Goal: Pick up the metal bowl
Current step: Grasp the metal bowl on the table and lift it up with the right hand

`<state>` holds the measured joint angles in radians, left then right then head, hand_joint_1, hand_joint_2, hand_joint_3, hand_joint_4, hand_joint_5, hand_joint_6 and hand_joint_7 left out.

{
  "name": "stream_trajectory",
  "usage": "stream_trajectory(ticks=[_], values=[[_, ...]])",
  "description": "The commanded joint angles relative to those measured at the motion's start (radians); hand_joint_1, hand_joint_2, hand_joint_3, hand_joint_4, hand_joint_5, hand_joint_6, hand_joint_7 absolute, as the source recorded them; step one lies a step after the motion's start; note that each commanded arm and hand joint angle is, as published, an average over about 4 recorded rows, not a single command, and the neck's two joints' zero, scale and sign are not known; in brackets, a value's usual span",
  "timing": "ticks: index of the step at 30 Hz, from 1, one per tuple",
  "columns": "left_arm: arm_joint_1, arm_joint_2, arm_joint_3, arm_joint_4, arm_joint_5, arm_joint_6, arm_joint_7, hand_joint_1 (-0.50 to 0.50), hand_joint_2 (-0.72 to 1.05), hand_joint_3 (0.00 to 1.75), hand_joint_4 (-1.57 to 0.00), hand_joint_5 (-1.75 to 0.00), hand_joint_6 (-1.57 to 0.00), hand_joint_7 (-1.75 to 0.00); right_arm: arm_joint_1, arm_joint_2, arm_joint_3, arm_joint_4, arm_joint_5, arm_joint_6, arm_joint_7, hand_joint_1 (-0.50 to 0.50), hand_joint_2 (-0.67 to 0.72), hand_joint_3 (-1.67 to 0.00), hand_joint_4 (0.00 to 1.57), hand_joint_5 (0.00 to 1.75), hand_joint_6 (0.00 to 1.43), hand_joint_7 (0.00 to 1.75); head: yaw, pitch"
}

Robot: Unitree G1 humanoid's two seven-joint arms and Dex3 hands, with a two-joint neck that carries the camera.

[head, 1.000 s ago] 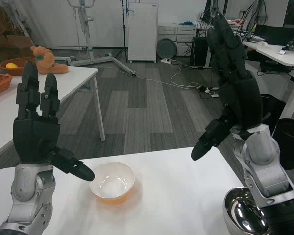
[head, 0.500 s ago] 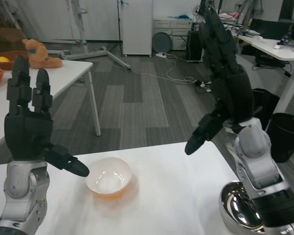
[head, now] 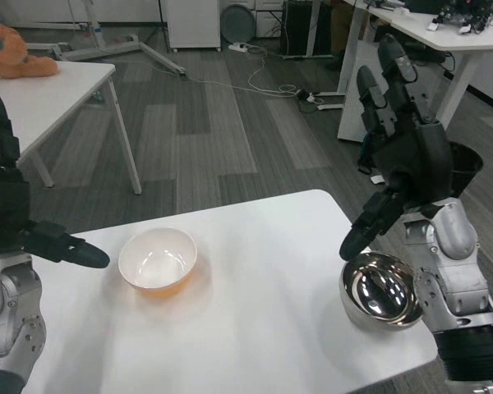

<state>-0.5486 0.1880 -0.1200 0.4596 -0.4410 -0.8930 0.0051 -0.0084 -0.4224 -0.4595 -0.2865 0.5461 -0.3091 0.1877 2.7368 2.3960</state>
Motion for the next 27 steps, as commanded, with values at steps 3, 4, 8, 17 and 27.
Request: stream_trajectory(ticks=[3, 4, 8, 17, 27], values=[[-0.009, 0.024, 0.02, 0.037, -0.042, -0.006, -0.004, -0.5, -0.59, 0.0, 0.0, 0.0, 0.0, 0.0, 0.095, 0.088, -0.201, -0.129, -0.004, 0.119, 0.047, -0.38, 0.6, 0.0, 0.0, 0.0, 0.0, 0.0, -0.054, -0.069], [-0.013, 0.027, 0.026, 0.042, -0.048, -0.006, -0.004, -0.5, -0.61, 0.0, 0.0, 0.0, 0.0, 0.0, 0.11, 0.11, -0.246, -0.148, -0.006, 0.145, 0.064, -0.38, 0.6, 0.0, 0.0, 0.0, 0.0, 0.0, -0.067, -0.075], [-0.025, 0.042, 0.055, 0.06, -0.053, -0.006, -0.004, -0.5, -0.64, 0.0, 0.0, 0.0, 0.0, 0.0, 0.186, 0.151, -0.352, -0.152, 0.084, 0.186, 0.132, -0.38, 0.6, 0.0, 0.0, 0.0, 0.0, 0.0, -0.15, -0.091], [-0.058, 0.064, 0.047, 0.107, -0.072, -0.006, -0.004, -0.5, -0.64, 0.0, 0.0, 0.0, 0.0, 0.0, 0.303, 0.209, -0.5, 0.002, 0.203, 0.319, 0.359, -0.33, 0.53, 0.0, 0.0, 0.0, 0.0, 0.0, -0.304, -0.099], [-0.065, 0.057, 0.048, 0.126, -0.073, -0.007, -0.004, -0.5, -0.64, 0.0, 0.0, 0.0, 0.0, 0.0, 0.31, 0.212, -0.534, 0.184, 0.163, 0.374, 0.418, -0.33, 0.47, 0.0, 0.0, 0.0, 0.0, 0.0, -0.423, -0.11]])
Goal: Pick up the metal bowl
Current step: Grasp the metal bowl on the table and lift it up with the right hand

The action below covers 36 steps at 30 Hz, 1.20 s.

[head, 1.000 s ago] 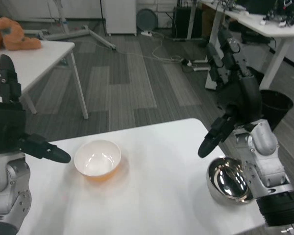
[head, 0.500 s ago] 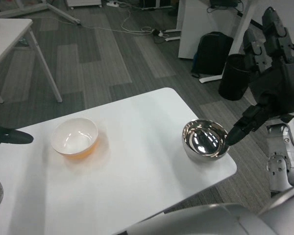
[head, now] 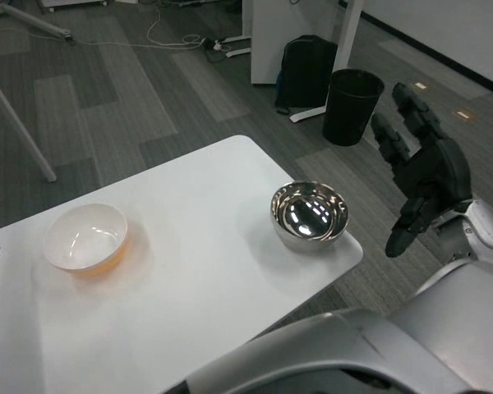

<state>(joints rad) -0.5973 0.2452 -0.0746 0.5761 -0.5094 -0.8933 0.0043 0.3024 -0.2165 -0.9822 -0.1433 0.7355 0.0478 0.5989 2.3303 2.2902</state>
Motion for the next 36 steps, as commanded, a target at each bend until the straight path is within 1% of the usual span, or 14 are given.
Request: stream_trajectory(ticks=[1, 6, 13, 18, 22, 24, 27, 29, 31, 33, 36], values=[[-0.018, -0.001, 0.002, 0.013, -0.004, -0.007, -0.003, -0.5, -0.64, 0.0, 0.0, 0.0, 0.0, 0.0, -0.006, 0.008, -0.008, 0.053, -0.035, 0.018, 0.007, -0.33, 0.47, 0.0, 0.0, 0.0, 0.0, 0.0, -0.02, -0.007], [-0.036, -0.004, -0.007, 0.023, -0.004, -0.007, -0.003, -0.5, -0.64, 0.0, 0.0, 0.0, 0.0, 0.0, -0.04, 0.021, 0.027, 0.125, -0.095, 0.002, 0.009, -0.33, 0.47, 0.0, 0.0, 0.0, 0.0, 0.0, -0.035, -0.011], [-0.065, -0.004, -0.022, 0.044, -0.004, -0.007, -0.003, -0.5, -0.64, 0.0, 0.0, 0.0, 0.0, 0.0, -0.07, 0.032, 0.089, 0.195, -0.133, -0.04, 0.009, -0.33, 0.47, 0.0, 0.0, 0.0, 0.0, 0.0, -0.053, -0.011], [-0.066, -0.006, -0.026, 0.06, -0.007, -0.007, -0.003, -0.5, -0.64, 0.0, 0.0, 0.0, 0.0, 0.0, -0.08, 0.042, 0.123, 0.205, -0.191, -0.049, 0.007, -0.33, 0.47, 0.0, 0.0, 0.0, 0.0, 0.0, -0.061, -0.013], [-0.07, -0.006, -0.03, 0.067, -0.008, -0.007, -0.003, -0.5, -0.64, 0.0, 0.0, 0.0, 0.0, 0.0, -0.091, 0.045, 0.146, 0.206, -0.235, -0.055, 0.006, -0.38, 0.47, 0.0, 0.0, 0.0, 0.0, 0.0, -0.068, -0.016], [-0.07, -0.006, -0.032, 0.068, -0.008, -0.007, -0.003, -0.5, -0.64, 0.0, 0.0, 0.0, 0.0, 0.0, -0.096, 0.045, 0.158, 0.205, -0.251, -0.057, 0.005, -0.38, 0.47, 0.0, 0.0, 0.0, 0.0, 0.0, -0.062, -0.021], [-0.07, -0.006, -0.033, 0.071, -0.008, -0.007, -0.003, -0.5, -0.64, 0.0, 0.0, 0.0, 0.0, 0.0, -0.103, 0.045, 0.172, 0.204, -0.271, -0.059, 0.004, -0.38, 0.47, 0.0, 0.0, 0.0, 0.0, 0.0, -0.057, -0.023], [-0.07, -0.006, -0.034, 0.071, -0.009, -0.007, -0.003, -0.5, -0.64, 0.04, 0.0, 0.0, 0.0, 0.0, -0.104, 0.044, 0.175, 0.203, -0.28, -0.059, 0.004, -0.38, 0.47, 0.0, 0.0, 0.0, 0.0, 0.0, -0.058, -0.021], [-0.07, -0.006, -0.034, 0.071, -0.009, -0.007, -0.003, -0.5, -0.64, 0.04, 0.0, 0.0, 0.0, 0.0, -0.106, 0.043, 0.178, 0.202, -0.286, -0.059, 0.004, -0.38, 0.47, 0.0, 0.0, 0.0, 0.0, 0.0, -0.058, -0.021], [-0.07, -0.006, -0.034, 0.071, -0.009, -0.007, -0.003, -0.5, -0.64, 0.0, 0.0, 0.0, 0.0, 0.0, -0.116, 0.04, 0.187, 0.204, -0.295, -0.059, 0.002, -0.4, 0.47, 0.0, 0.0, 0.0, 0.0, 0.0, -0.059, -0.018], [-0.07, -0.006, -0.035, 0.072, -0.009, -0.007, -0.003, -0.5, -0.64, 0.0, 0.0, 0.0, 0.0, 0.0, -0.13, 0.036, 0.202, 0.212, -0.308, -0.059, 0.001, -0.39, 0.47, 0.0, 0.0, 0.0, 0.0, 0.0, -0.059, -0.01]])
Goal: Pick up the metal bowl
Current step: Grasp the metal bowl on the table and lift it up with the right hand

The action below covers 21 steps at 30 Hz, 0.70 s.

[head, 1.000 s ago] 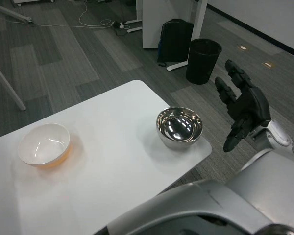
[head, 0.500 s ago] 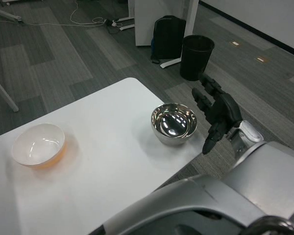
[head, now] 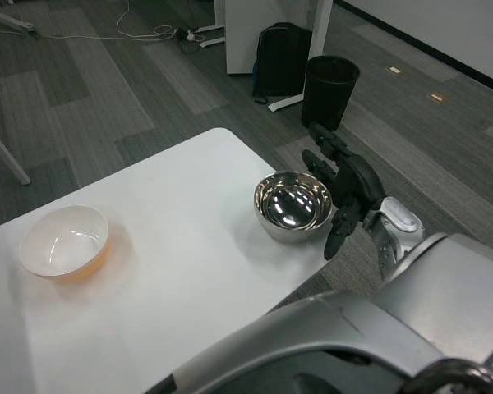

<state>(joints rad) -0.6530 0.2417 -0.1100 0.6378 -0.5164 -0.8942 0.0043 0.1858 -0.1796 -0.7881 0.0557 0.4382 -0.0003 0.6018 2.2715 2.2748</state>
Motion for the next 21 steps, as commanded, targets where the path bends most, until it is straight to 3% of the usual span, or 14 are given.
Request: stream_trajectory(ticks=[1, 12, 21], values=[[-0.014, -0.002, 0.0, 0.01, -0.002, -0.006, -0.003, -0.5, -0.64, 0.0, 0.0, 0.0, 0.0, 0.0, -0.016, -0.002, 0.013, 0.016, -0.012, -0.012, -0.003, -0.38, 0.47, 0.0, 0.0, 0.0, 0.0, 0.0, 0.0, 0.006], [-0.014, -0.002, -0.002, 0.01, -0.002, -0.006, -0.003, -0.5, -0.64, 0.0, 0.0, 0.0, 0.0, 0.0, -0.044, -0.009, 0.054, 0.064, -0.045, -0.041, -0.017, -0.42, 0.41, 0.0, 0.0, 0.0, 0.0, 0.0, 0.004, 0.007], [-0.015, -0.002, -0.005, 0.011, -0.002, -0.006, -0.003, -0.5, -0.64, 0.0, 0.0, 0.0, 0.0, 0.0, -0.056, -0.015, 0.078, 0.085, -0.085, -0.066, -0.019, -0.42, 0.23, 0.0, 0.0, 0.0, 0.0, 0.0, 0.009, 0.008]])
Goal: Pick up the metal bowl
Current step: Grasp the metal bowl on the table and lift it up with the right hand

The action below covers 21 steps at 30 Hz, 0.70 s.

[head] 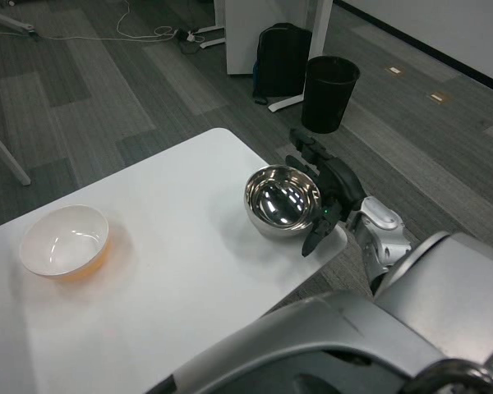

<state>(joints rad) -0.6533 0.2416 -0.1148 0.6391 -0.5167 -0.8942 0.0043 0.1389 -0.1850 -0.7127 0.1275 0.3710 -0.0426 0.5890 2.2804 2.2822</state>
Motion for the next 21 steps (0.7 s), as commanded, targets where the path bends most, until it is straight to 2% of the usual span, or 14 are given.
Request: stream_trajectory(ticks=[1, 3, 6, 10, 11, 14, 15, 17, 18, 21], values=[[-0.015, -0.002, 0.0, 0.01, -0.002, -0.006, -0.003, -0.5, -0.64, 0.0, 0.0, 0.0, 0.0, 0.0, -0.01, -0.01, 0.003, 0.014, -0.029, -0.026, -0.007, -0.42, 0.22, 0.0, 0.0, 0.0, 0.0, 0.0, 0.001, 0.0], [-0.016, -0.002, -0.001, 0.01, -0.002, -0.006, -0.003, -0.5, -0.64, 0.0, 0.0, 0.0, 0.0, 0.0, -0.012, -0.01, 0.005, 0.014, -0.051, -0.029, -0.007, -0.42, 0.19, 0.0, 0.0, 0.0, 0.0, 0.03, 0.003, 0.0], [-0.016, -0.002, -0.002, 0.009, -0.002, -0.006, -0.003, -0.5, -0.64, 0.0, 0.0, 0.0, 0.0, 0.0, -0.013, -0.01, 0.011, 0.013, -0.061, -0.037, -0.006, -0.42, 0.04, -0.06, 0.01, 0.1, 0.0, 0.14, 0.006, 0.0], [-0.016, -0.002, -0.004, 0.004, -0.002, -0.006, -0.003, -0.5, -0.64, 0.02, 0.0, 0.0, 0.0, 0.0, -0.013, -0.011, 0.017, 0.01, -0.061, -0.054, -0.006, -0.45, -0.08, -0.14, 0.07, 0.36, 0.0, 0.28, 0.01, 0.0], [-0.015, -0.002, -0.005, 0.004, -0.002, -0.006, -0.003, -0.5, -0.64, 0.02, 0.0, 0.0, 0.0, 0.0, -0.013, -0.011, 0.019, 0.009, -0.061, -0.062, -0.006, -0.46, -0.11, -0.18, 0.1, 0.48, 0.0, 0.33, 0.01, 0.0], [-0.012, -0.002, -0.005, 0.003, -0.002, -0.006, -0.003, -0.5, -0.64, 0.0, 0.0, 0.0, 0.0, 0.0, -0.013, -0.014, 0.022, 0.009, -0.061, -0.086, -0.008, -0.46, -0.22, -0.46, 0.32, 0.97, 0.0, 0.63, 0.014, 0.0], [-0.01, -0.002, -0.006, 0.003, -0.002, -0.006, -0.003, -0.5, -0.64, 0.0, 0.0, 0.0, 0.0, 0.0, -0.013, -0.016, 0.024, 0.008, -0.061, -0.09, -0.009, -0.46, -0.27, -0.61, 0.44, 1.16, 0.02, 0.82, 0.016, 0.0], [-0.005, -0.002, -0.006, -0.001, -0.002, -0.006, -0.003, -0.5, -0.64, 0.0, 0.0, 0.0, 0.0, 0.0, -0.013, -0.021, 0.029, 0.008, -0.061, -0.102, -0.009, -0.46, -0.34, -0.83, 0.6, 1.41, 0.09, 1.13, 0.02, 0.001], [-0.002, -0.002, -0.006, -0.004, -0.002, -0.006, -0.003, -0.5, -0.64, 0.0, 0.0, 0.0, 0.0, 0.0, -0.013, -0.022, 0.031, 0.008, -0.061, -0.106, -0.009, -0.46, -0.37, -0.93, 0.67, 1.48, 0.16, 1.29, 0.023, 0.003], [0.008, -0.002, -0.006, -0.016, -0.002, -0.006, -0.003, -0.5, -0.64, 0.04, 0.0, 0.0, 0.0, 0.0, -0.013, -0.024, 0.041, 0.008, -0.063, -0.112, -0.009, -0.46, -0.41, -1.05, 0.77, 1.58, 0.38, 1.52, 0.03, 0.005]])
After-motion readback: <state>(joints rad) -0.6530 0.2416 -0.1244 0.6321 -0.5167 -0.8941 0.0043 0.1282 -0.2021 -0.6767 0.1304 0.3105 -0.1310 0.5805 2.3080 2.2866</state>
